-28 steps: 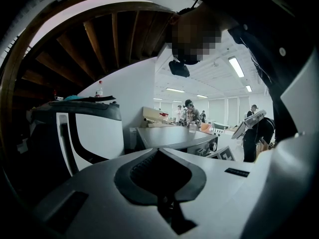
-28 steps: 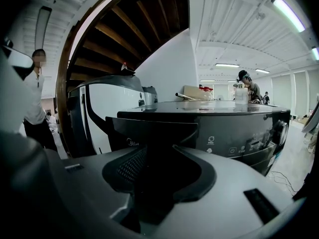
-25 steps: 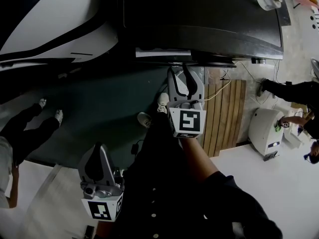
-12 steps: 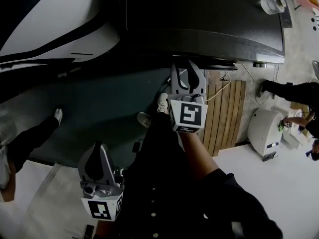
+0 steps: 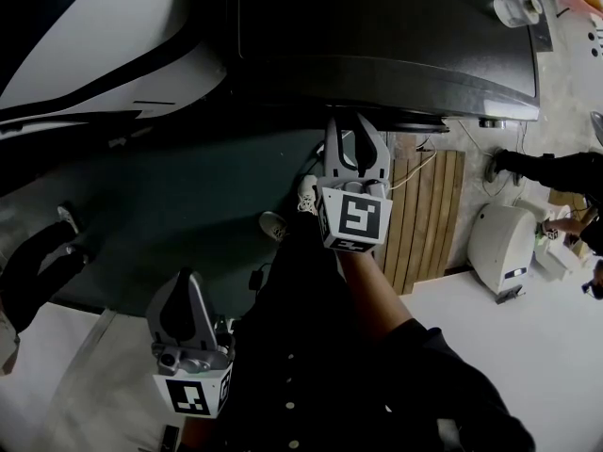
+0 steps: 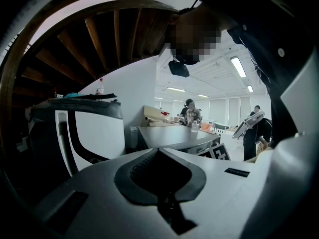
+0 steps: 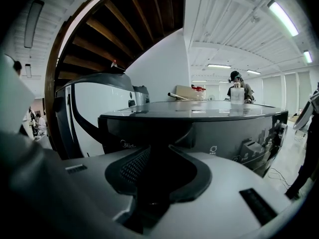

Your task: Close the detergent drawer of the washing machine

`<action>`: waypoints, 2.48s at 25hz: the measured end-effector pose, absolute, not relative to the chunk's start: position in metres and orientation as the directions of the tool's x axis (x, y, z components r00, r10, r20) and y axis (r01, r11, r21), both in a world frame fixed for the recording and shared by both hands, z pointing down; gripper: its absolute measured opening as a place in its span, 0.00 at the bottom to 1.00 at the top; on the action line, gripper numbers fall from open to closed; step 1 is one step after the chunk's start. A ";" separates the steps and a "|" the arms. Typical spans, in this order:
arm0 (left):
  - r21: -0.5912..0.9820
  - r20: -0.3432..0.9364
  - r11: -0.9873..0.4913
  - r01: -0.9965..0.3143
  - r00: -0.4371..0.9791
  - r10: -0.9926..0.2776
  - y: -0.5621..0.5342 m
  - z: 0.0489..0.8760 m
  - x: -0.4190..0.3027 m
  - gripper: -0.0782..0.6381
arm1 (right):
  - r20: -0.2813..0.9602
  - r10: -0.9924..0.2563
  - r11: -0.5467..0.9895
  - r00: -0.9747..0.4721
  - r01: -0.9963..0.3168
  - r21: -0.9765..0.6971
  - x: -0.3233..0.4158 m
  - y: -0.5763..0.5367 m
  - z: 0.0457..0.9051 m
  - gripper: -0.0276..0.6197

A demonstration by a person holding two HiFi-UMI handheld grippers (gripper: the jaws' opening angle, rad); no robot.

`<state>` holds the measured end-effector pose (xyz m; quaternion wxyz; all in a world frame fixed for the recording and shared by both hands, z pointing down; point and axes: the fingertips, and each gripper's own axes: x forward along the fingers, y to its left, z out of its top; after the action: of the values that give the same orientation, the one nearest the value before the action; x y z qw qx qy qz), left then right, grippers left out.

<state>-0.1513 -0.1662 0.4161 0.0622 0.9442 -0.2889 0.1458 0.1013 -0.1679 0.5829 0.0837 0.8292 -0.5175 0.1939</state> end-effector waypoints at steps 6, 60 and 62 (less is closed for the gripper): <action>0.029 0.303 -0.826 -0.563 0.792 -0.529 -0.169 0.415 -0.150 0.12 | 0.412 -0.813 -0.476 0.412 -0.877 -0.061 0.103 -0.169 0.583 0.23; -0.017 0.140 -0.734 -0.679 0.725 -0.675 -0.206 0.288 -0.167 0.12 | 0.173 -0.976 -0.143 0.135 -0.989 -0.033 0.104 -0.098 0.319 0.10; -0.022 0.127 -0.728 -0.685 0.721 -0.682 -0.207 0.281 -0.172 0.12 | 0.168 -0.974 -0.161 0.153 -0.986 -0.034 0.105 -0.095 0.309 0.10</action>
<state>-0.1718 -0.2069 0.2808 0.0132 0.9274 -0.3683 0.0635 0.1054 -0.0952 0.3094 0.0418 0.7580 -0.6465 0.0754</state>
